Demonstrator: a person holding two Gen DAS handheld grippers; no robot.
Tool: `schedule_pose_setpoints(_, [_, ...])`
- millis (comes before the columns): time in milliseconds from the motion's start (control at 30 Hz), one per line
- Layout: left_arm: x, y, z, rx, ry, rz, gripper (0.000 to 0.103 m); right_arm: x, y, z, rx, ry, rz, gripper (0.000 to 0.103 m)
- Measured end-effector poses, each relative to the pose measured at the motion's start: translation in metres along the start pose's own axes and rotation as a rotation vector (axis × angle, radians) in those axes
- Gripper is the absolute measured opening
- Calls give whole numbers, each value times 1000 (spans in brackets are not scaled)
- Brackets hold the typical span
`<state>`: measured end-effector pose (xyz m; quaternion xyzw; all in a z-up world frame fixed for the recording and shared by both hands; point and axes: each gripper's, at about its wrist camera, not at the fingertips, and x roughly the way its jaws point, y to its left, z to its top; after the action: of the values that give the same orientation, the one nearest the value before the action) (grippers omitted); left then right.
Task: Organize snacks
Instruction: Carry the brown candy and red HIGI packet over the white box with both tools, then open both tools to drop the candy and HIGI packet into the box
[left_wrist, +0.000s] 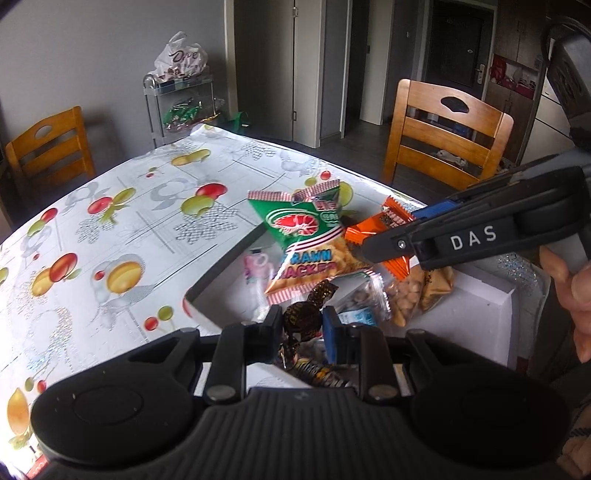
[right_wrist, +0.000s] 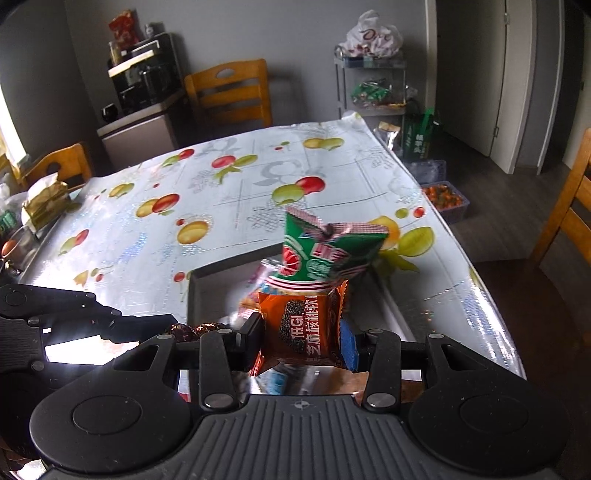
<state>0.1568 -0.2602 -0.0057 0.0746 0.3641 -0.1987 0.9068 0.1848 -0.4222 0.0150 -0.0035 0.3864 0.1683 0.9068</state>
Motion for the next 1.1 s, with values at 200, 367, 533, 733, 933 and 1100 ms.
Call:
schedule_pose_setpoints(200, [9, -6, 4, 4, 9, -7, 21, 3, -11, 1, 6, 8, -3, 44])
schedule_pose_setpoints(367, [17, -8, 5, 0, 20, -6, 21, 9, -16, 1, 5, 25, 0, 44])
schedule_pose_setpoints(533, [26, -7, 5, -12, 41, -9, 21, 16, -19, 0, -3, 47, 9, 44])
schedule_pose_setpoints(733, [37, -7, 3, -28, 76, -17, 21, 24, -18, -1, -12, 74, 27, 44])
schedule_pose_setpoints(933, [42, -6, 2, -34, 88, -16, 21, 30, -16, -4, -15, 101, 41, 47])
schedule_pose_setpoints(1100, [45, -5, 1, -45, 94, -30, 21, 31, -15, -6, -15, 108, 38, 48])
